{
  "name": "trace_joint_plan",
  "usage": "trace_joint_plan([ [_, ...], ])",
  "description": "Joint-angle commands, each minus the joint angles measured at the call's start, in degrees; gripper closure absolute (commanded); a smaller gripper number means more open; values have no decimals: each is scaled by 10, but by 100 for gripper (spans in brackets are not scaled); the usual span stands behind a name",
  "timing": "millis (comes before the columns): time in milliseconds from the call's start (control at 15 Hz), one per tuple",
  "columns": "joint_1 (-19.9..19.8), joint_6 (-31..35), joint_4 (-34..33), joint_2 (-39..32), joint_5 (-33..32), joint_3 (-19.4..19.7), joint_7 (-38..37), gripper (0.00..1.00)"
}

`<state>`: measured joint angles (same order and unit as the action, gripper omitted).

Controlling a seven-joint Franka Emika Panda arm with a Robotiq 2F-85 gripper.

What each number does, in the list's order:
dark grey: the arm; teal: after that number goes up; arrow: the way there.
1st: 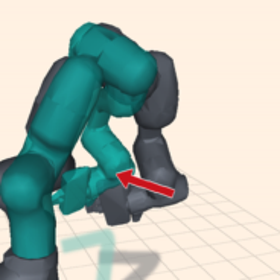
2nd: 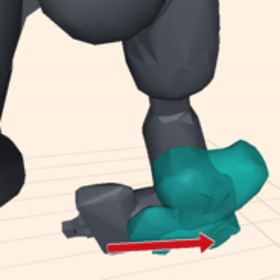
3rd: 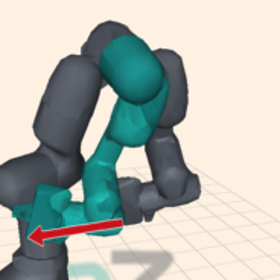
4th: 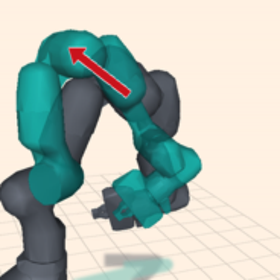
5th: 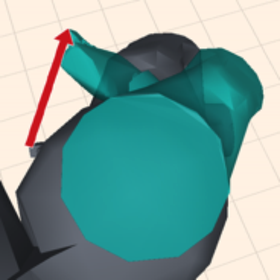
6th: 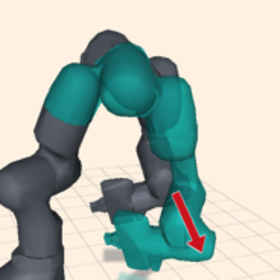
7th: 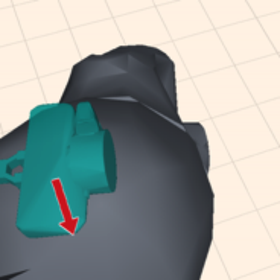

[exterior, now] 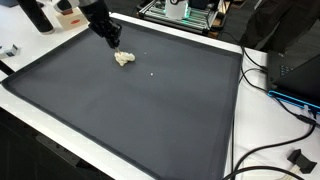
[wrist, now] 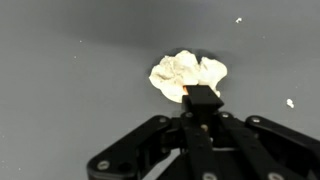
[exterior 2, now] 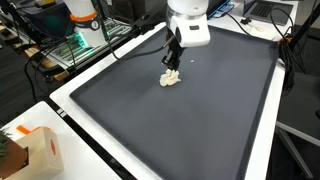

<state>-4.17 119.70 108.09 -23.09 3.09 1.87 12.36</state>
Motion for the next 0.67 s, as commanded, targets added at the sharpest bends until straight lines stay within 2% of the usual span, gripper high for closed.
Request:
trace_joint_plan([
  [0, 1, -13, 10, 25, -8, -1, -21, 97],
  [600, 5, -50, 7, 82, -40, 1, -16, 97],
])
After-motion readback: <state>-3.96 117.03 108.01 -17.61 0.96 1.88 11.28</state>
